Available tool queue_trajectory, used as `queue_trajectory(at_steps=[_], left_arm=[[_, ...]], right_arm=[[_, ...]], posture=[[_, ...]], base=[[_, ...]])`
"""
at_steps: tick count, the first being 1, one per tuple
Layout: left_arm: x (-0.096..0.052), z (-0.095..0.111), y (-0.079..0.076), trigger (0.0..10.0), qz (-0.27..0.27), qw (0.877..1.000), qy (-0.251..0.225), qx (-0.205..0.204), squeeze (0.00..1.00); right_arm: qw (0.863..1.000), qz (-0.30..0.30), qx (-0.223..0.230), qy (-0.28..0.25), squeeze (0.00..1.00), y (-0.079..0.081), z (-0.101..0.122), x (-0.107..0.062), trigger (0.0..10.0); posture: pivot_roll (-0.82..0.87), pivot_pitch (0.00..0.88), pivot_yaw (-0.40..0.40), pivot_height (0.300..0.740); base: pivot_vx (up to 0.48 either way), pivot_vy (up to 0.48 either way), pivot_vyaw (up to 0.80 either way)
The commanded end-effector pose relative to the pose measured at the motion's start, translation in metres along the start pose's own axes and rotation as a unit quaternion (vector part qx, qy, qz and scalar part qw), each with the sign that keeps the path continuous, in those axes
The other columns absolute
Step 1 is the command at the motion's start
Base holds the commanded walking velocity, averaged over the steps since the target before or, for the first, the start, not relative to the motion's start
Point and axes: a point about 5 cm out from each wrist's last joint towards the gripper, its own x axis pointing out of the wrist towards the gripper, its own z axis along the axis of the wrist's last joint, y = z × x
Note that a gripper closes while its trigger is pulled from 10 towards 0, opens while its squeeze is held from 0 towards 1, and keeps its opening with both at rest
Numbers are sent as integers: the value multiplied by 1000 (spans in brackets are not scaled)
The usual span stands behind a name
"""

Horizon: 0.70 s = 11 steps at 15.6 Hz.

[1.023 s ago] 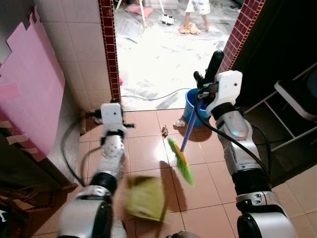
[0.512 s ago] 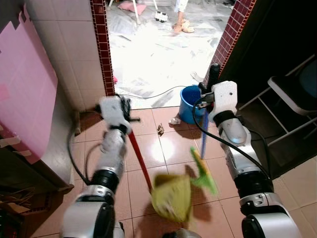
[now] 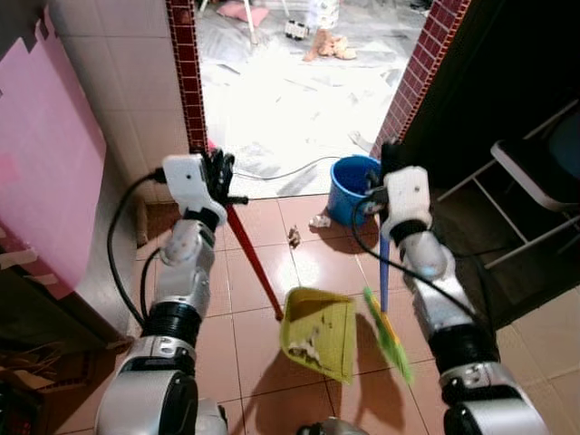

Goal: Sweep floor

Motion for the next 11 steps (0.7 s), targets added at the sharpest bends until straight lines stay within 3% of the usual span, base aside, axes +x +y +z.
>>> queue_trajectory(at_steps=[1, 4, 8, 11], left_arm=[[6, 21, -6, 10000, -28, 999, -38, 15, 0], [5, 24, -7, 10000, -33, 999, -36, 15, 0], [5, 37, -17, 10000, -84, 995, -55, -20, 0], [4, 43, -19, 10000, -121, 991, -41, -39, 0]], right_arm=[[1000, 7, 10, -8, 0, 5, 4, 1, 10000], [999, 11, 41, 1, 0, 14, 2, -1, 10000], [999, 11, 34, -3, 0, 15, 3, 0, 10000], [1000, 10, 26, 10, 0, 20, -2, -2, 10000]], posture=[[-35, 11, -92, 740], [-35, 11, -92, 740], [-24, 12, -91, 740], [-15, 11, -80, 740]], base=[[0, 0, 0], [0, 0, -423], [0, 0, -800], [0, 0, -758]])
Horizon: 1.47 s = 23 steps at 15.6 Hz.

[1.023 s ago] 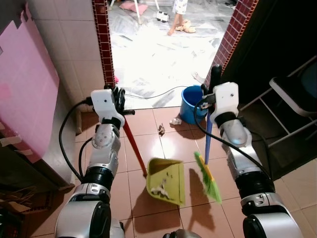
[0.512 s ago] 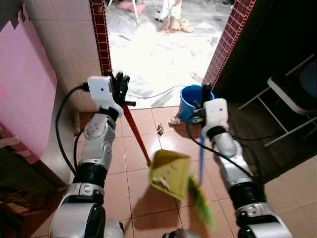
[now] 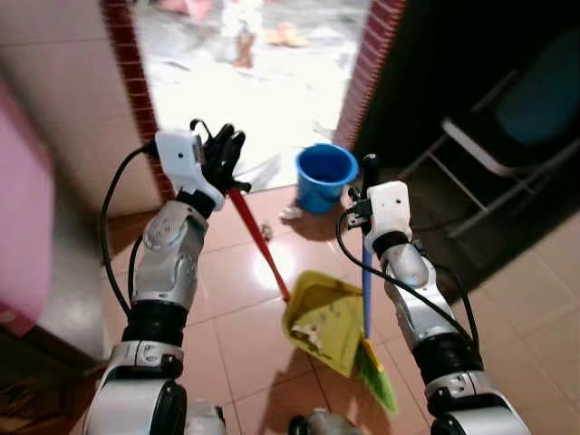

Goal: Sweep floor

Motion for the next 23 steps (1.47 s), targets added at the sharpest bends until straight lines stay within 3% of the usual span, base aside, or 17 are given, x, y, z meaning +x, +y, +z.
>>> queue_trajectory(at_steps=[1, 5, 7, 10, 13, 18, 20, 23], left_arm=[[5, 12, -7, 10000, -32, 999, -20, -12, 0], [4, 16, -10, 10000, -65, 998, -6, 4, 0], [4, 18, -7, 10000, -56, 998, -1, 24, 0], [3, 20, 9, 10000, 5, 996, 6, 89, 0], [-8, 23, 31, 10000, 97, 985, 1, 140, 0], [-36, 27, 47, 10000, 181, 976, -27, 120, 0], [-34, 35, 52, 10000, 201, 970, -44, 131, 0], [-20, 66, 60, 10000, 226, 958, -86, 155, 0]], right_arm=[[1000, 5, -6, -6, 0, 5, 2, 0, 10000], [1000, 3, 3, -2, 0, 7, 0, -2, 10000], [1000, 1, 4, -1, 0, 7, -1, -1, 10000], [1000, 2, 10, -11, 0, 7, 2, 0, 10000], [996, 20, 39, -78, 0, 13, 20, 1, 10000], [997, 33, 33, -57, 0, 24, 7, -4, 10000], [997, 43, 36, -50, 0, 31, 2, -5, 10000], [997, 52, 39, -50, 0, 36, 0, -5, 10000]], posture=[[-14, 11, -75, 740], [-12, 11, -64, 740], [-10, 10, -62, 740], [0, 4, -71, 740], [29, 0, -90, 740], [55, 0, -101, 740], [56, 0, -93, 740], [52, 0, -84, 740]], base=[[0, 0, 0], [0, 0, 0], [0, 0, 0], [0, 0, 0], [0, 0, 0], [0, 0, -480], [0, 0, -800], [0, 0, -710]])
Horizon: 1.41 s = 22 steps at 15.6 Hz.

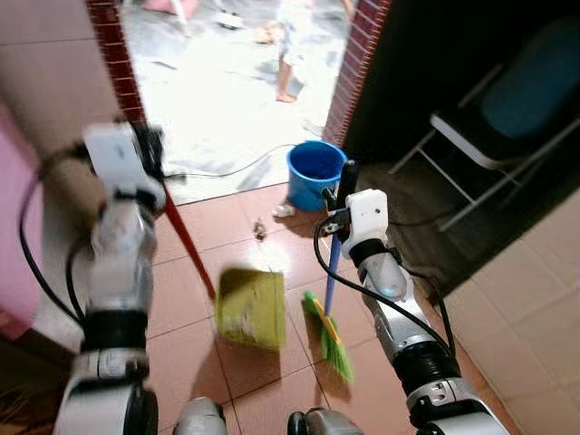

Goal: Sweep floor

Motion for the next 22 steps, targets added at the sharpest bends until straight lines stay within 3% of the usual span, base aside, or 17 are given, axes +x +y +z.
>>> queue_trajectory(at_steps=[1, 6, 11, 18, 22], left_arm=[[10, 32, 5, 10000, 17, 998, -67, 8, 0], [14, 49, 3, 10000, 32, 995, -94, 7, 0], [16, 60, 3, 10000, 59, 992, -113, -7, 0], [26, 96, 2, 10000, 112, 978, -167, -53, 0], [30, 104, 5, 10000, 134, 973, -181, -44, 0]], right_arm=[[1000, 1, -4, 7, 0, -1, -2, 0, 10000], [1000, 0, -10, 0, 0, -5, 1, 3, 10000], [1000, 10, -6, -1, 0, -1, 0, 2, 10000], [1000, 28, -11, 0, 0, 2, -1, 1, 10000], [999, 34, -11, 0, 0, 3, -1, 0, 10000]], posture=[[48, 0, -81, 740], [42, 0, -82, 740], [35, 0, -86, 740], [24, 0, -83, 740], [24, 0, -83, 740]], base=[[0, 0, -525], [290, 0, -755], [402, 261, -800], [404, 259, -454], [404, 259, -419]])
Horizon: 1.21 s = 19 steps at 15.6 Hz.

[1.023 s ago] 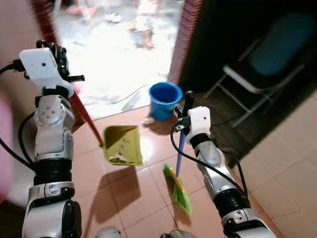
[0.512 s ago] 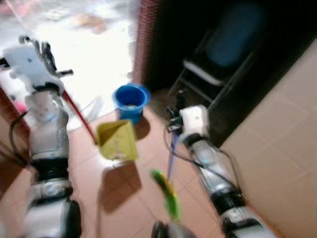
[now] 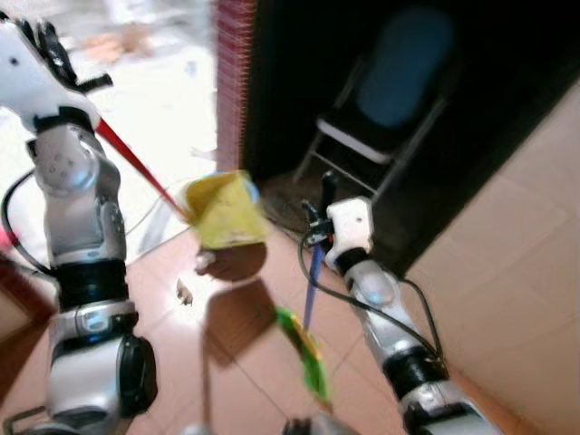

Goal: Sweep floor

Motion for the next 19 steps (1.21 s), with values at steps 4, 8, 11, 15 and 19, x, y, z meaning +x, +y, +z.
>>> queue_trajectory(at_steps=[4, 8, 11, 15, 19], left_arm=[[2, 17, -12, 10000, -5, 999, -42, -23, 0], [4, 19, -11, 10000, 7, 998, -54, -2, 0], [4, 19, -13, 10000, 11, 998, -59, 5, 0], [8, 25, -9, 10000, 23, 997, -76, 22, 0], [7, 28, -12, 10000, 22, 996, -85, 29, 0]], right_arm=[[999, 4, -24, -20, 0, -3, 11, 5, 10000], [999, 8, -22, -22, 0, -1, 11, 5, 10000], [999, 10, -22, -23, 0, 0, 12, 5, 10000], [997, 33, -60, -39, 0, 6, 16, 3, 10000], [997, 40, -48, -39, 0, 8, 15, 3, 10000]], posture=[[24, 0, -78, 740], [25, 0, -76, 740], [25, 0, -74, 740], [24, 0, -73, 740], [26, 0, -76, 740]], base=[[408, 195, -703], [435, 0, -652], [433, 0, -302], [393, 218, 188], [365, 312, 672]])
